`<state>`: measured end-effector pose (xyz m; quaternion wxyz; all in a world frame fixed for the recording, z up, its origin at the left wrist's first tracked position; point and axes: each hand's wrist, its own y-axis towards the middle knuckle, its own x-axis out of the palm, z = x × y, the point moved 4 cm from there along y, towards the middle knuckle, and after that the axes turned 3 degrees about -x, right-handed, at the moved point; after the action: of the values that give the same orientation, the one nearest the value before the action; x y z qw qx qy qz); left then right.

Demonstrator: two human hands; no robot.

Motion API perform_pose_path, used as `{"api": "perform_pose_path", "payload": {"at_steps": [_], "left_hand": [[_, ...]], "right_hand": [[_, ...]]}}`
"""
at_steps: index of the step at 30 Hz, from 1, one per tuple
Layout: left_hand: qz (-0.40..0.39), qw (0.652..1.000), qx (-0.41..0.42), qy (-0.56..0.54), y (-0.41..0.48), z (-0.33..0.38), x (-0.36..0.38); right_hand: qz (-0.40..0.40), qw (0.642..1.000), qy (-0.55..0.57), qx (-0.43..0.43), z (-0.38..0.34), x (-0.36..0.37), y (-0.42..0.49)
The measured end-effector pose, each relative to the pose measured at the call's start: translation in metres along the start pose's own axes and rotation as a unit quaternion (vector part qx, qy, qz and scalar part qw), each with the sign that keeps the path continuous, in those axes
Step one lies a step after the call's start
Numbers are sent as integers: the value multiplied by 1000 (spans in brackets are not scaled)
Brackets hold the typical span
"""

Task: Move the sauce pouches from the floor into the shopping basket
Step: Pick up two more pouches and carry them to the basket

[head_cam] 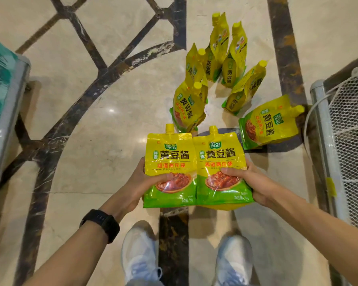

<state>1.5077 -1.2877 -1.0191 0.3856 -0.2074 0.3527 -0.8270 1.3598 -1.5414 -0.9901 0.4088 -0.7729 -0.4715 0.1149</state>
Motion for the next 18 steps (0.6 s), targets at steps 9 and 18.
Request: {"api": "perform_pose_path", "payload": {"at_steps": [9, 18], "left_hand": [[-22, 999, 13, -21, -202, 177, 32], [-50, 997, 66, -8, -449, 394, 88]], "right_hand": [[27, 999, 23, -23, -140, 41, -200], [44, 991, 74, -97, -326, 82, -466]]}}
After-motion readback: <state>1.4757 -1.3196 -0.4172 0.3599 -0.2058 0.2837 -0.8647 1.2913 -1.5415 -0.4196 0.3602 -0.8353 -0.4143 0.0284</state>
